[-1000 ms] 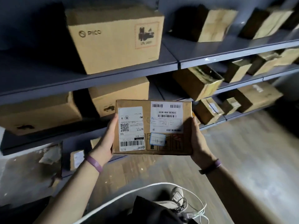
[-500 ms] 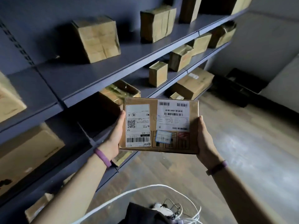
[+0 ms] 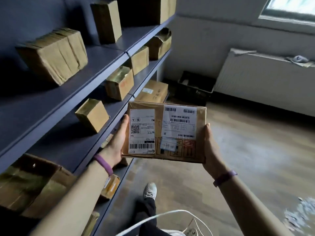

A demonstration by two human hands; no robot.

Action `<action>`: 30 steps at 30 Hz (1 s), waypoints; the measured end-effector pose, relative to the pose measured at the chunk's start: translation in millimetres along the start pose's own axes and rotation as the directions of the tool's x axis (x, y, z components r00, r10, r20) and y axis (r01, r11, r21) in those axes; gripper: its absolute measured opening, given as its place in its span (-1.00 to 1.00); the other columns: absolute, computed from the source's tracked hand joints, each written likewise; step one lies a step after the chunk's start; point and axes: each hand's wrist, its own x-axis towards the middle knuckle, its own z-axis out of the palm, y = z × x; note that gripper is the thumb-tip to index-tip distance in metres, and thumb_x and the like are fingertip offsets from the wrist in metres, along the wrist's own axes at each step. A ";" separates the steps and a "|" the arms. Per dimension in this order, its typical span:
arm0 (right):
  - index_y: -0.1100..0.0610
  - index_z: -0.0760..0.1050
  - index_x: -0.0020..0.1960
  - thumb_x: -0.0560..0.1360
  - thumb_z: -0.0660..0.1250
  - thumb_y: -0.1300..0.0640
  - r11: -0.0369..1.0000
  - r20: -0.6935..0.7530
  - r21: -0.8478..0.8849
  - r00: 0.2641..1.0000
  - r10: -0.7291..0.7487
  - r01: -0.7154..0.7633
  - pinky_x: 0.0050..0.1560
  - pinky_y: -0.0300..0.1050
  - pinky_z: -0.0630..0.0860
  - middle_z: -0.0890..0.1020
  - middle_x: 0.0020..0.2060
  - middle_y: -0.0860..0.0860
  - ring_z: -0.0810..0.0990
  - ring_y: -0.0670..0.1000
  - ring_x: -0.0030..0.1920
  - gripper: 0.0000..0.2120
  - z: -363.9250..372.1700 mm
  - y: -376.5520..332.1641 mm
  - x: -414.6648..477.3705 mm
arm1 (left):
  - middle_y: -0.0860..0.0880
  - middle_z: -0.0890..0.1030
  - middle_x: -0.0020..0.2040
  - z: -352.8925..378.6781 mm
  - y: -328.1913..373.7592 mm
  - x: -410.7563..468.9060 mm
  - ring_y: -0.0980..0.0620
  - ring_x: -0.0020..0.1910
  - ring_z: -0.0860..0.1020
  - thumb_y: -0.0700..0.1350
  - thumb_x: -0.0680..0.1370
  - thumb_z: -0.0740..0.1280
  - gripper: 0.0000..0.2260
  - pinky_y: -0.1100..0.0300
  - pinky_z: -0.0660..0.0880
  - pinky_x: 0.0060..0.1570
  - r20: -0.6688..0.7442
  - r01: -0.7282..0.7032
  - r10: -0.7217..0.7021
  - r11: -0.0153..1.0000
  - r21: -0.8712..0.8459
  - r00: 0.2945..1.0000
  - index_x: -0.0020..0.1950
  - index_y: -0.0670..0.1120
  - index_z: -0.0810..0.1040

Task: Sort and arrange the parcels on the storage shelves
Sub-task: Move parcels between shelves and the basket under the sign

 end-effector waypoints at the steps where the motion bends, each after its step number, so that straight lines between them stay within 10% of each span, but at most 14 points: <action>1: -0.10 0.58 0.13 0.56 -0.02 -0.36 1.000 -0.024 -0.002 1.000 -0.011 0.011 0.24 0.22 0.52 0.69 0.10 0.01 0.67 0.09 0.13 -0.48 -3.0 -7.2 21.0 | -0.02 0.62 0.23 5.0 8.3 25.9 -0.09 0.21 0.57 0.46 0.45 0.03 -0.40 -0.19 0.47 0.21 0.026 -0.005 0.005 1.000 0.001 1.000 0.28 0.18 0.54; 16: -0.02 0.50 0.28 0.60 -0.13 -0.31 0.982 -0.207 0.183 0.978 -0.006 0.045 0.25 0.25 0.50 0.63 0.21 0.11 0.63 0.15 0.17 -0.41 -62.7 -138.6 293.4 | 0.05 0.56 0.30 120.7 160.0 342.8 -0.07 0.29 0.49 0.49 0.45 -0.02 -0.44 -0.25 0.38 0.28 0.202 -0.035 -0.012 0.973 0.229 0.979 0.29 0.30 0.47; 26: 0.05 0.57 0.19 0.59 -0.02 -0.32 0.978 -0.300 0.209 0.953 0.046 0.018 0.20 0.24 0.54 0.70 0.07 0.10 0.68 0.14 0.08 -0.42 -157.1 -228.0 498.5 | 0.32 0.66 -0.11 241.5 219.8 546.8 0.30 -0.14 0.62 0.48 0.46 -0.10 -0.52 0.26 0.52 -0.27 0.197 -0.058 -0.010 0.940 0.337 0.980 -0.01 0.43 0.57; 30: 0.09 0.57 0.23 0.59 0.03 -0.30 0.984 -0.328 0.178 0.942 0.067 -0.008 0.16 0.15 0.59 0.72 0.02 0.06 0.70 0.07 0.04 -0.42 -189.9 -275.6 584.8 | 0.19 0.69 -0.01 285.7 250.8 623.2 0.16 -0.02 0.65 0.45 0.48 -0.07 -0.49 0.10 0.58 -0.04 0.186 -0.022 -0.029 0.964 0.266 0.982 0.01 0.33 0.62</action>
